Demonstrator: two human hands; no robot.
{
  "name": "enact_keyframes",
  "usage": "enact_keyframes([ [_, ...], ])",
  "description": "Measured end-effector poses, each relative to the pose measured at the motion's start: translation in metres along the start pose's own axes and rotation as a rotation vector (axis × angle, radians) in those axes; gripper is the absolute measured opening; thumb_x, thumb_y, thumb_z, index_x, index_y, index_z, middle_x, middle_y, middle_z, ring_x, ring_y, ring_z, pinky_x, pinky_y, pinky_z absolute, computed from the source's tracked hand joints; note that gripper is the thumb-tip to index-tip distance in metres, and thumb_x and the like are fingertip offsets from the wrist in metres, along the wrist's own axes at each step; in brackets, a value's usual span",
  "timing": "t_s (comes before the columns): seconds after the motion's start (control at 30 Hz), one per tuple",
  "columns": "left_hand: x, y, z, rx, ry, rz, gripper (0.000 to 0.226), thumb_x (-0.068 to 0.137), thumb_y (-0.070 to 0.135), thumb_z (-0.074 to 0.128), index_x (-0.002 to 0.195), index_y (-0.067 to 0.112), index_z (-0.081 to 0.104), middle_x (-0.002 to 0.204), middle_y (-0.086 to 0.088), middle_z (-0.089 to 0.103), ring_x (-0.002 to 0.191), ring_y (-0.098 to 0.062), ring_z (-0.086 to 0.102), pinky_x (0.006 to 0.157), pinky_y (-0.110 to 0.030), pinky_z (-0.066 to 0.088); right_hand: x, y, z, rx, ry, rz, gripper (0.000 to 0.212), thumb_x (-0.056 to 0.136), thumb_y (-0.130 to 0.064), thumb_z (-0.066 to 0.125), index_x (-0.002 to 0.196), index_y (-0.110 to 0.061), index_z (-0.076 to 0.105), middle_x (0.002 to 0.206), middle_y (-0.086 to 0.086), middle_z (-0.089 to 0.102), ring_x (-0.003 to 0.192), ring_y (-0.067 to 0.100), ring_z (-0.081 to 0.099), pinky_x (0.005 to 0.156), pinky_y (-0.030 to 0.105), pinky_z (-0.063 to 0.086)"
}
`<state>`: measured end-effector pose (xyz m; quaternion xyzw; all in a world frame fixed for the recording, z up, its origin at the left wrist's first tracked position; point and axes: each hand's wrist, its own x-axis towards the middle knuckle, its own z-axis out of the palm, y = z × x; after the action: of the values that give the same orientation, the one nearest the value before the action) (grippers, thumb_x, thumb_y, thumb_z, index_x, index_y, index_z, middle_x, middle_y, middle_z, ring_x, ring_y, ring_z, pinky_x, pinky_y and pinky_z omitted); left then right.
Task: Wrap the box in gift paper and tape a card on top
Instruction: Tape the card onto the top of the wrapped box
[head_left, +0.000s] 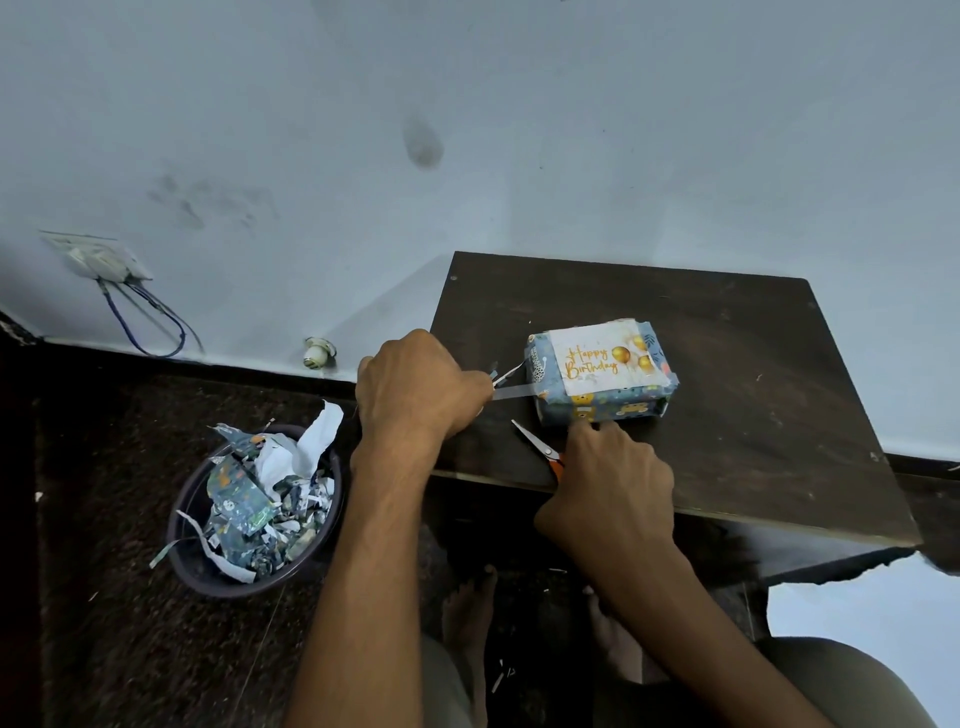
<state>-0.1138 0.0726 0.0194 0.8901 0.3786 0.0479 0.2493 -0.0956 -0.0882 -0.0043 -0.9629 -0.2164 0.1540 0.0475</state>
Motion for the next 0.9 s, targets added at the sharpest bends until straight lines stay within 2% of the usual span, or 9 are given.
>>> enact_keyframes([
  [0.1, 0.000, 0.001, 0.000, 0.001, 0.005, -0.003, 0.018, 0.069, 0.029, 0.070, 0.068, 0.012, 0.075, 0.066, -0.002, 0.067, 0.075, -0.026, 0.063, 0.084, -0.040, 0.054, -0.004, 0.004, -0.007, 0.034, 0.006, -0.045, 0.048, 0.079, -0.034, 0.077, 0.117, -0.021, 0.050, 0.116, 0.002, 0.056, 0.099, 0.024, 0.060, 0.071, 0.031, 0.039],
  [0.2, 0.000, 0.000, 0.001, 0.002, 0.003, -0.007, 0.019, 0.070, 0.031, 0.070, 0.067, 0.012, 0.075, 0.065, -0.001, 0.067, 0.074, -0.025, 0.063, 0.082, -0.039, 0.053, -0.004, 0.009, -0.011, 0.071, 0.014, -0.088, 0.043, 0.079, -0.035, 0.077, 0.112, -0.024, 0.051, 0.099, -0.004, 0.053, 0.081, 0.018, 0.048, 0.069, 0.030, 0.039],
  [0.33, 0.001, 0.000, 0.002, 0.001, 0.002, -0.019, 0.021, 0.069, 0.033, 0.071, 0.066, 0.013, 0.076, 0.063, -0.001, 0.067, 0.072, -0.024, 0.063, 0.079, -0.037, 0.053, -0.005, 0.017, -0.012, 0.112, 0.065, -0.131, 0.039, 0.077, -0.033, 0.075, 0.108, -0.026, 0.053, 0.082, -0.010, 0.044, 0.073, 0.015, 0.043, 0.067, 0.029, 0.038],
  [0.4, 0.001, 0.000, 0.002, -0.004, 0.001, -0.025, 0.020, 0.067, 0.031, 0.071, 0.065, 0.012, 0.076, 0.062, -0.001, 0.068, 0.071, -0.024, 0.063, 0.078, -0.036, 0.053, -0.004, 0.024, -0.007, 0.193, 0.095, -0.149, 0.036, 0.074, -0.030, 0.074, 0.104, -0.029, 0.055, 0.079, -0.011, 0.047, 0.073, 0.015, 0.047, 0.067, 0.029, 0.040],
  [0.47, 0.001, 0.000, 0.002, -0.002, 0.004, -0.024, 0.020, 0.068, 0.032, 0.071, 0.066, 0.013, 0.077, 0.062, 0.000, 0.068, 0.071, -0.023, 0.063, 0.077, -0.036, 0.053, 0.000, 0.033, 0.001, 0.375, 0.115, -0.186, 0.032, 0.066, -0.025, 0.073, 0.095, -0.030, 0.060, 0.080, -0.011, 0.061, 0.077, 0.013, 0.061, 0.067, 0.033, 0.053],
  [0.53, 0.001, 0.000, 0.002, -0.002, 0.002, -0.026, 0.021, 0.070, 0.033, 0.072, 0.066, 0.013, 0.077, 0.062, 0.000, 0.069, 0.070, -0.022, 0.064, 0.078, -0.036, 0.053, 0.004, 0.041, 0.002, 0.615, 0.053, -0.188, 0.028, 0.065, -0.016, 0.075, 0.088, -0.030, 0.065, 0.078, -0.007, 0.069, 0.071, 0.011, 0.069, 0.062, 0.037, 0.061],
  [0.67, 0.002, 0.000, 0.002, -0.002, -0.002, -0.033, 0.022, 0.069, 0.035, 0.071, 0.065, 0.014, 0.077, 0.063, 0.001, 0.069, 0.072, -0.022, 0.064, 0.079, -0.037, 0.054, 0.004, 0.047, -0.001, 1.000, -0.248, -0.122, 0.031, 0.082, 0.005, 0.073, 0.097, -0.022, 0.073, 0.080, 0.005, 0.075, 0.052, 0.020, 0.066, 0.042, 0.028, 0.051],
  [0.8, 0.001, 0.001, 0.001, 0.001, -0.002, -0.032, 0.022, 0.071, 0.034, 0.072, 0.065, 0.013, 0.078, 0.063, 0.000, 0.070, 0.071, -0.022, 0.064, 0.078, -0.037, 0.054, 0.002, 0.043, -0.002, 1.244, -0.314, -0.091, 0.023, 0.082, -0.001, 0.080, 0.103, -0.012, 0.075, 0.073, 0.006, 0.071, 0.051, 0.019, 0.060, 0.041, 0.029, 0.054],
  [0.9, 0.001, 0.002, 0.000, 0.001, -0.006, -0.037, 0.024, 0.071, 0.036, 0.073, 0.065, 0.013, 0.078, 0.063, 0.000, 0.069, 0.071, -0.022, 0.064, 0.076, -0.037, 0.055, -0.001, 0.040, -0.003, 1.298, -0.360, -0.090, 0.019, 0.086, -0.005, 0.077, 0.105, -0.008, 0.072, 0.078, 0.011, 0.072, 0.053, 0.020, 0.059, 0.043, 0.032, 0.055],
])
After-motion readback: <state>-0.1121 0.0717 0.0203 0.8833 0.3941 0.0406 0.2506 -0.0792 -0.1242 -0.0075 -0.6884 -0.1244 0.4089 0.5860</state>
